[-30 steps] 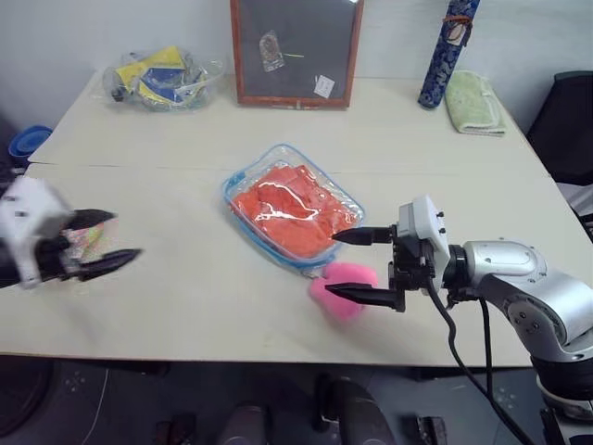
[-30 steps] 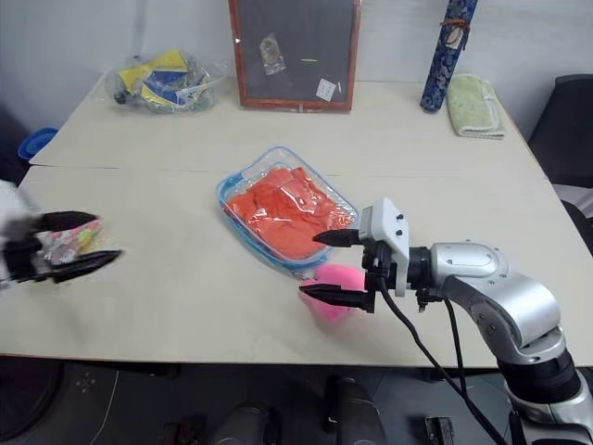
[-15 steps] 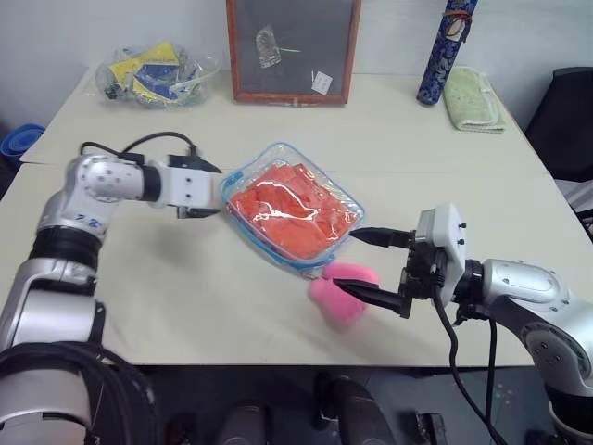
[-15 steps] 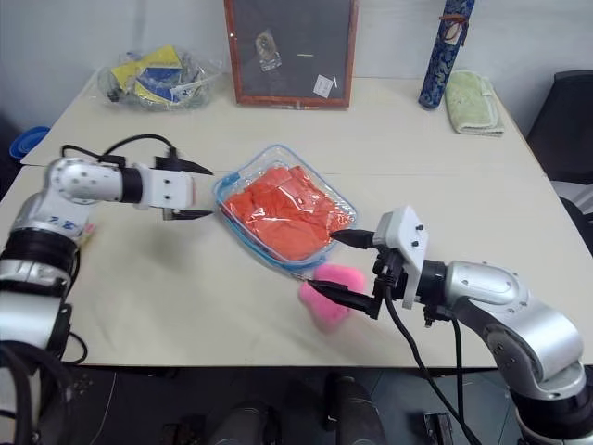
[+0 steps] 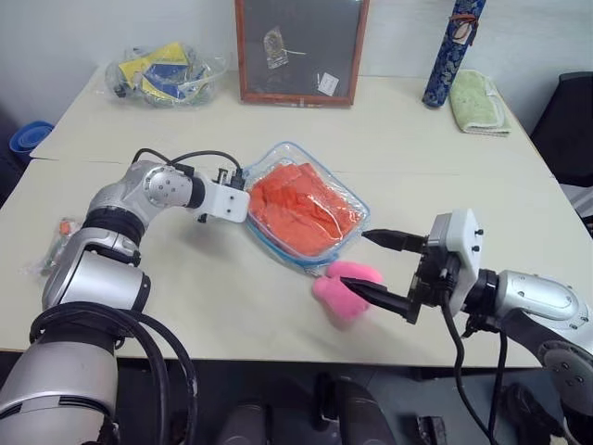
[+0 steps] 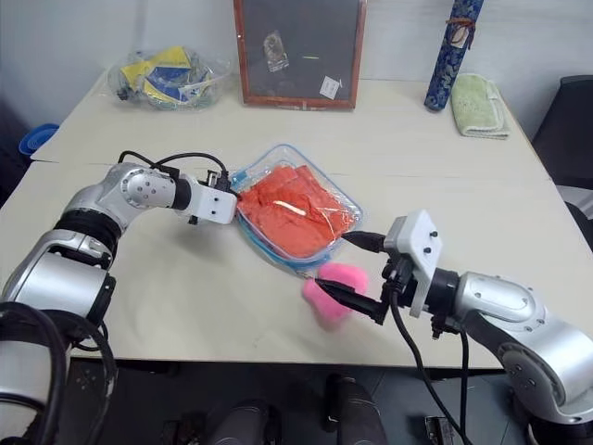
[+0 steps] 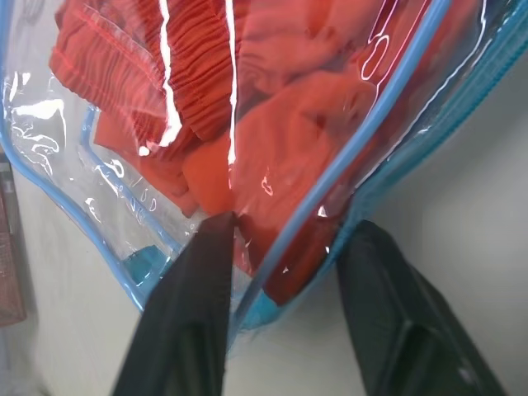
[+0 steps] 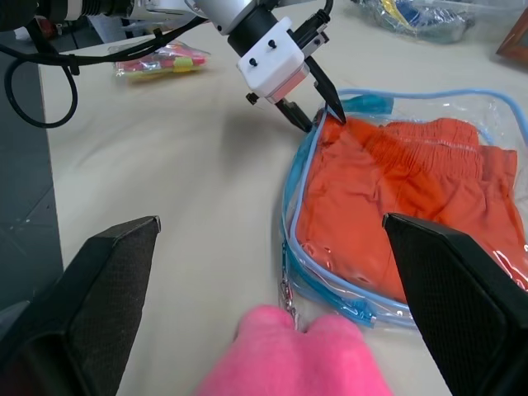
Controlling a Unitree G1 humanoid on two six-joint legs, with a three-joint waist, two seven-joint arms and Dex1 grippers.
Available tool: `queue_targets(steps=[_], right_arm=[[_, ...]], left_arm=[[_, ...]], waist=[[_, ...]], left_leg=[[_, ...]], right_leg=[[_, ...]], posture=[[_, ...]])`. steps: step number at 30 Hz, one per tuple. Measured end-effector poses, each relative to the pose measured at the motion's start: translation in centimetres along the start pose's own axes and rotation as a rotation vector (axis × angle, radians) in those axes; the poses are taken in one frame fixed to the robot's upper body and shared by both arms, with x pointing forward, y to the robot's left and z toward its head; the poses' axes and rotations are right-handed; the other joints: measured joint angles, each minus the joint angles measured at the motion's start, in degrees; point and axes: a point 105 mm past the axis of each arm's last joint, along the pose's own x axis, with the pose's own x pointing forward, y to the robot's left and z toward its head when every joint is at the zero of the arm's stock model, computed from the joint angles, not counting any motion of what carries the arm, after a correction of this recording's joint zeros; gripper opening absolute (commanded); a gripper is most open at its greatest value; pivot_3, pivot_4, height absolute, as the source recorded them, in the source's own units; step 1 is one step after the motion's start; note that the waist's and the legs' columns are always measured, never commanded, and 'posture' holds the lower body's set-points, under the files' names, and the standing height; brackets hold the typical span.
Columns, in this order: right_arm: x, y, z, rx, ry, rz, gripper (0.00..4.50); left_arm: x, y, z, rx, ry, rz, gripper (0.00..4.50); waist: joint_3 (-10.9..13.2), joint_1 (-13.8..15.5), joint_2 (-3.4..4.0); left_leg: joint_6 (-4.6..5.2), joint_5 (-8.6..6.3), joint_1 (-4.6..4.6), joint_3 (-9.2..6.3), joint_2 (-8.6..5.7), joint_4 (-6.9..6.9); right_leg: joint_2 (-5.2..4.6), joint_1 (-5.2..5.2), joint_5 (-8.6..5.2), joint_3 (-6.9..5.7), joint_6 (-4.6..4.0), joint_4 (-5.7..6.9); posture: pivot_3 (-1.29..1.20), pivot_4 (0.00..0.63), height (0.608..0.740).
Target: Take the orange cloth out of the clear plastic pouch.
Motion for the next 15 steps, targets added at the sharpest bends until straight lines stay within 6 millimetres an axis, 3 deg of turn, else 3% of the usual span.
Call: queue_targets(steps=[2, 10, 12, 15], right_arm=[[-0.1, 0.0, -0.1, -0.001, 0.010, 0.000, 4.50], [-0.2, 0.4, -0.2, -0.010, 0.030, 0.019, 4.50], [-0.2, 0.5, -0.3, -0.013, 0.039, 0.033, 4.50], [-0.2, 0.7, -0.4, -0.014, 0.044, 0.043, 4.50]], left_arm=[[0.0, -0.1, 0.1, -0.006, -0.007, -0.010, 0.03], [-0.9, -2.8, -0.4, -0.215, -0.036, -0.025, 0.03], [-1.8, -4.4, 0.7, -0.348, -0.032, -0.013, 0.03], [-2.4, -6.4, 4.1, -0.535, -0.030, -0.032, 0.03]], waist=[[0.0, 0.0, 0.00], [0.0, -0.4, 0.01], [0.0, -1.1, 0.05], [0.0, -0.9, 0.05]], left_leg=[[0.00, 0.00, 0.00, 0.00, -0.01, 0.00], [0.00, 0.00, 0.09, -0.43, 0.04, 0.05], [-0.01, 0.00, 0.11, -0.50, 0.08, 0.03], [-0.01, 0.00, 0.05, -0.62, 0.06, 0.14]], right_leg=[[-0.01, 0.00, 0.00, -0.01, 0.00, 0.00], [-0.02, 0.04, 0.00, 0.13, 0.00, 0.07], [-0.04, 0.05, -0.01, 0.23, 0.00, 0.06], [-0.06, 0.14, -0.01, 0.17, 0.00, 0.01]], posture=[[0.00, 0.150, 0.740], [0.00, 0.150, 0.740], [0.00, 0.150, 0.740], [0.00, 0.150, 0.740]])
